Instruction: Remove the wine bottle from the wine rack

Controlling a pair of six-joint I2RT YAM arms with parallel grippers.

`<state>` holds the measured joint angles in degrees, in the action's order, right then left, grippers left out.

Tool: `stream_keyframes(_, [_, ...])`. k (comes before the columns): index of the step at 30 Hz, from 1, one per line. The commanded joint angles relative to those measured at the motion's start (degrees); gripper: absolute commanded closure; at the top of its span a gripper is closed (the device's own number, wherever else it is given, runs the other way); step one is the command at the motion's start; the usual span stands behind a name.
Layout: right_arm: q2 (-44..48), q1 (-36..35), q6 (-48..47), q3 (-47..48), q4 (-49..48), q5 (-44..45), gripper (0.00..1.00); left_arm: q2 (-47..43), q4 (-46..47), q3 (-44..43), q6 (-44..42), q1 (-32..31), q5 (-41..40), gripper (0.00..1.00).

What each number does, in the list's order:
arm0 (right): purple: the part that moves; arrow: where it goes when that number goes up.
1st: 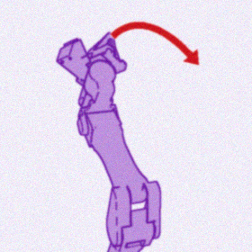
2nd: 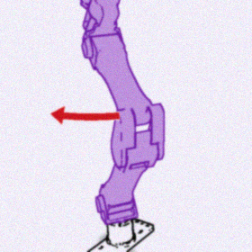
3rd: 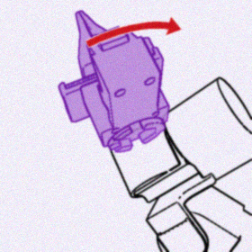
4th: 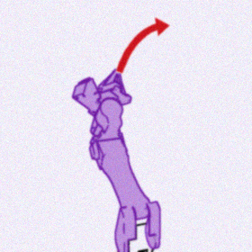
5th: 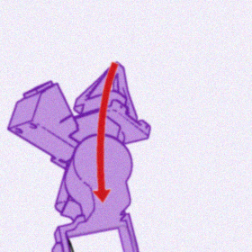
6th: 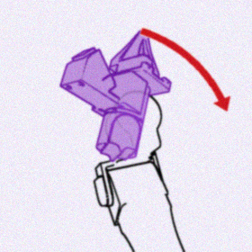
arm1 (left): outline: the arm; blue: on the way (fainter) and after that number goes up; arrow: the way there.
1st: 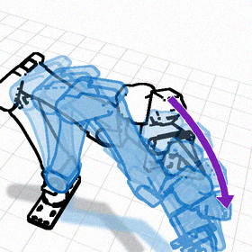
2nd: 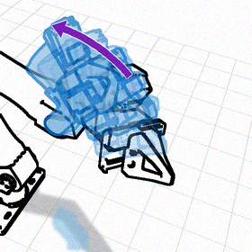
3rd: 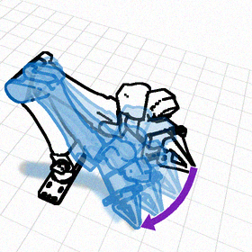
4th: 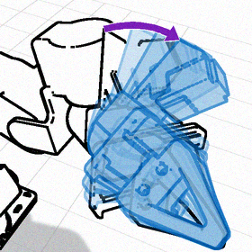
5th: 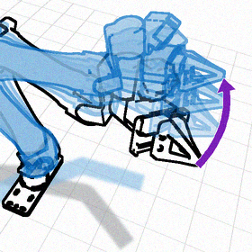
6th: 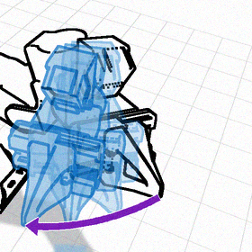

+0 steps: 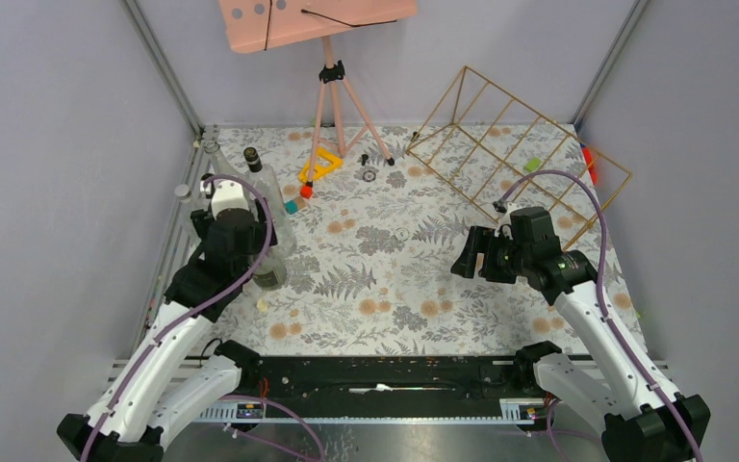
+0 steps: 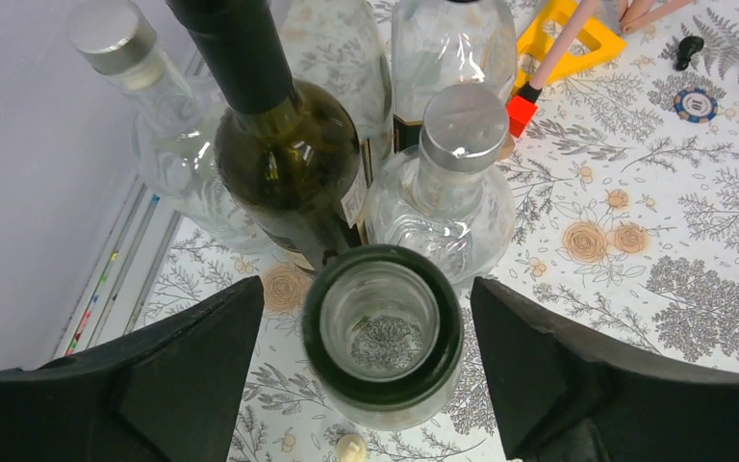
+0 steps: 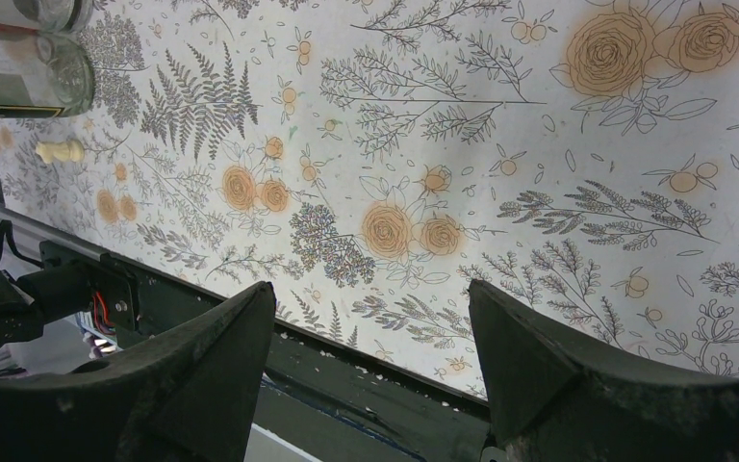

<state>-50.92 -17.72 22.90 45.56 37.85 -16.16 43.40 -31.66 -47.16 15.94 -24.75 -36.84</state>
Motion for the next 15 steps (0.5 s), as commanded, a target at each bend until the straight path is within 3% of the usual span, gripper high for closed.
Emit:
stream_keyframes(1, [-0.33,0.09,-1.04,1.33,-0.04,-1.35,0.20,-0.95,-2.48,-7.21,0.11,0.32,-0.94,0.11])
stream_keyframes(10, [-4.78,0.08,0.35,3.67,0.87,-7.68,0.20,-2.18,-8.70,-14.80,2.31,-1.90,13.46,0.07])
stream_keyframes(15, [-5.12,0.13,0.21,4.44,0.99,-5.81,0.20,-2.54,-9.35,-14.06,5.58,-16.24,7.26,0.06])
